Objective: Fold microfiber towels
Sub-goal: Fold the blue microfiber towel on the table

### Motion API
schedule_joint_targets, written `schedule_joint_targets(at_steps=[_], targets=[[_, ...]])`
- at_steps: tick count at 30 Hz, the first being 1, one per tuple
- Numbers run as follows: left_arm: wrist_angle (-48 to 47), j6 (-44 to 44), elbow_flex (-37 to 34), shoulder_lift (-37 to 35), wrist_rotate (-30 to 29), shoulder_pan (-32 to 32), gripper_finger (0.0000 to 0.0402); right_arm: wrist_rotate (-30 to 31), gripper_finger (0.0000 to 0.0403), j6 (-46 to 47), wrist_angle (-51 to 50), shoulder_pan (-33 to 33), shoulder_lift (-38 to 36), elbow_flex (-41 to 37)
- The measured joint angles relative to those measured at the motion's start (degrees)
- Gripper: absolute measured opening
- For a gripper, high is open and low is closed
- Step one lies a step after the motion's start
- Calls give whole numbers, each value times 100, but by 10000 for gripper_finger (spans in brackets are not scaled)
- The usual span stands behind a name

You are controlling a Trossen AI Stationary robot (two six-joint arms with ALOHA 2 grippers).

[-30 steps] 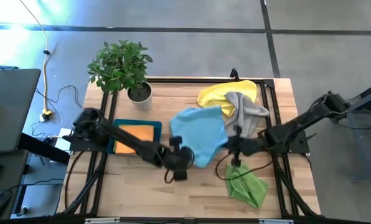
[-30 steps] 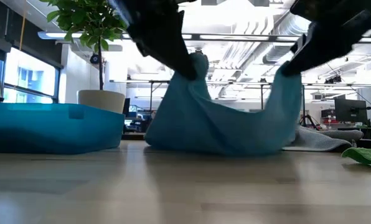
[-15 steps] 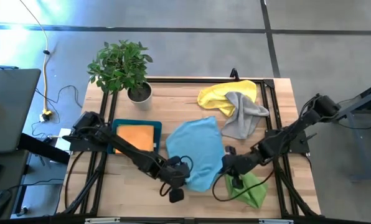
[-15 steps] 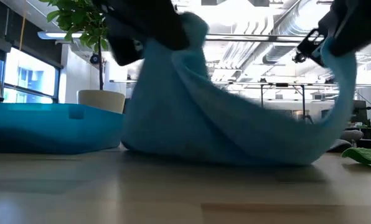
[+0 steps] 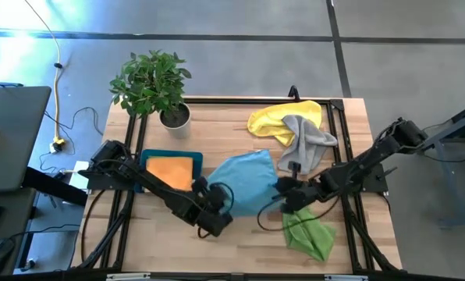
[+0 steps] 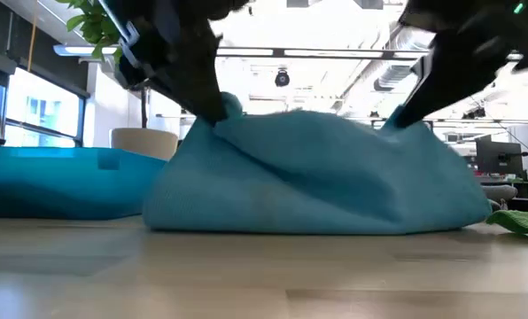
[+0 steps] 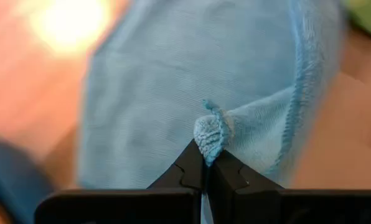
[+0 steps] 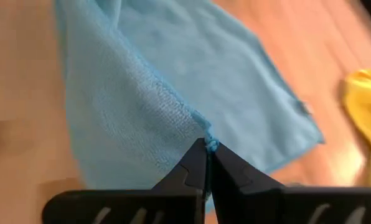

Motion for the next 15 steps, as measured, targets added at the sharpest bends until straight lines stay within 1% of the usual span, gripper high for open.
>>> schedule_joint_targets(at_steps=[3, 5, 7, 10, 15], targets=[[-281, -460, 0, 87, -235, 158, 0, 178, 0, -154, 163, -388, 0, -207], [-295, -580, 0, 242, -229, 294, 0, 361, 0, -303, 413, -638, 0, -339], [-332, -630, -4, 419, -167, 435, 0, 408, 0, -536, 733, -873, 1, -456], [-341, -743, -3, 676, -176, 625, 0, 232, 0, -826, 1036, -1201, 0, -589], [-495, -941, -4, 797, -190, 830, 0, -130, 0, -851, 1182, -1684, 2, -799]])
